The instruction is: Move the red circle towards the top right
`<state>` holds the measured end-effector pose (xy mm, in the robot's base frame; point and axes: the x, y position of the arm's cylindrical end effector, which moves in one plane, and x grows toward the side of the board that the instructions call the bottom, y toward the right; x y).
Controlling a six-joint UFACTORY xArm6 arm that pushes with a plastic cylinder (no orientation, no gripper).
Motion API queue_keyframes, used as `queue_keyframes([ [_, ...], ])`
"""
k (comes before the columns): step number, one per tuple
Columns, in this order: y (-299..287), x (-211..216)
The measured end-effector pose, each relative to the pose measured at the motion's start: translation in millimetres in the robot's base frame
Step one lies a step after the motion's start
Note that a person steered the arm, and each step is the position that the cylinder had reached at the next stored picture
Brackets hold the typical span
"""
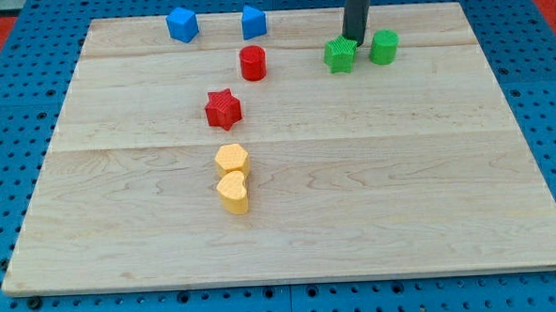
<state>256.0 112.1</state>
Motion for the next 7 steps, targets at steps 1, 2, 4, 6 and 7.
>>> queue_keyframes([
  [1, 40, -39],
  [2, 59, -8],
  [4, 67, 59],
  [6, 85, 2],
  [7, 85, -8],
])
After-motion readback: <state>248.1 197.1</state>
